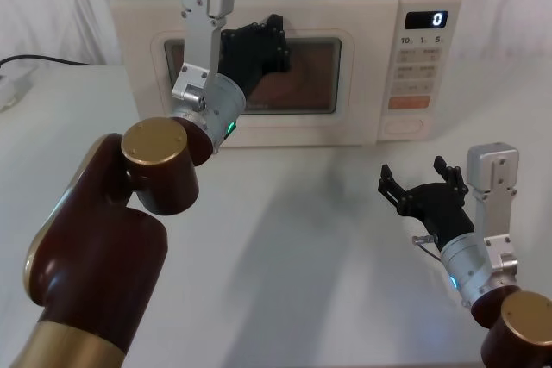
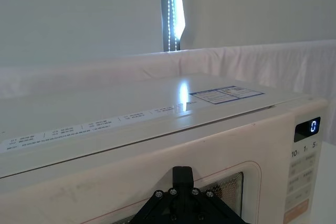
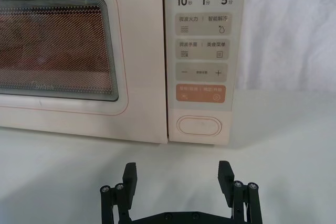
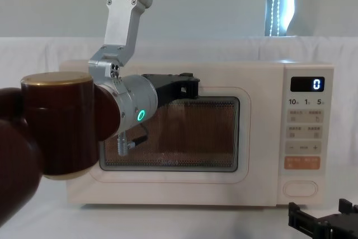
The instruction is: Press the button to open the microwave door with one hand; close the microwave door with the other hand.
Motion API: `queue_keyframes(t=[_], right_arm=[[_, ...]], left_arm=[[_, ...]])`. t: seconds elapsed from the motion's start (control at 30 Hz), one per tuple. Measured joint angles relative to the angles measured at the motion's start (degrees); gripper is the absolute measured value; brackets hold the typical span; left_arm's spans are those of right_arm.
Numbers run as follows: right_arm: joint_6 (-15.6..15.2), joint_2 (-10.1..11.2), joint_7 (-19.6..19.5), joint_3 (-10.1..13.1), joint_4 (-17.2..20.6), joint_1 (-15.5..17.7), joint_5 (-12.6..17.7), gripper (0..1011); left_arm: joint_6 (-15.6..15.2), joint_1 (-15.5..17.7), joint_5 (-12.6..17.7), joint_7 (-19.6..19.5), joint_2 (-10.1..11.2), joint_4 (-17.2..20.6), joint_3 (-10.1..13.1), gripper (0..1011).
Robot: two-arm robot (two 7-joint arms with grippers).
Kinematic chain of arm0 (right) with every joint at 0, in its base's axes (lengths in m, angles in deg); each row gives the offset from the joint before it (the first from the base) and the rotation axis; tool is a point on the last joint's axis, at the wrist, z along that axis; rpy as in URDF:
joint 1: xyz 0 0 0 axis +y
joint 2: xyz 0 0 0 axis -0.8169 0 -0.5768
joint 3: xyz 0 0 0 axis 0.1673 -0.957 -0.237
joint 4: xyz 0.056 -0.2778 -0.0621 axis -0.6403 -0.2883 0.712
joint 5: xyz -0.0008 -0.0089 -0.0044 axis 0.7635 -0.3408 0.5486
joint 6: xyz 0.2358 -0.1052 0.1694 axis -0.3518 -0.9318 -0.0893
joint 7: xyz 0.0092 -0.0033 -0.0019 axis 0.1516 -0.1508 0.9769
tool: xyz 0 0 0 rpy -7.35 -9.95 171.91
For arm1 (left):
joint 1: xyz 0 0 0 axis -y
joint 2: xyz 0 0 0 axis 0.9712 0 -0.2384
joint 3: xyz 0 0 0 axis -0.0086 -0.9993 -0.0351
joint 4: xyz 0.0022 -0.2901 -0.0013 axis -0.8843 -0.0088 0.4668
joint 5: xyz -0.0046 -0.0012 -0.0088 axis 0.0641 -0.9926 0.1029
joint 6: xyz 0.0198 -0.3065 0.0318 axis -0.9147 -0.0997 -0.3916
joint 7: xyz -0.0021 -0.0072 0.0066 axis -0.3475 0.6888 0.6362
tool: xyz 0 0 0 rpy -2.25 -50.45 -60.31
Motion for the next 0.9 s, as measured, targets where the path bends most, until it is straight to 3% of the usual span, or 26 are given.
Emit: queue_keyframes(t=[0.9], right_arm=[[0.0, 0.0, 0.0, 0.0, 0.0, 0.0, 0.0, 1002]], left_arm=[[0.5, 0.1, 0.0, 0.2, -0.2, -0.7, -0.3, 0]])
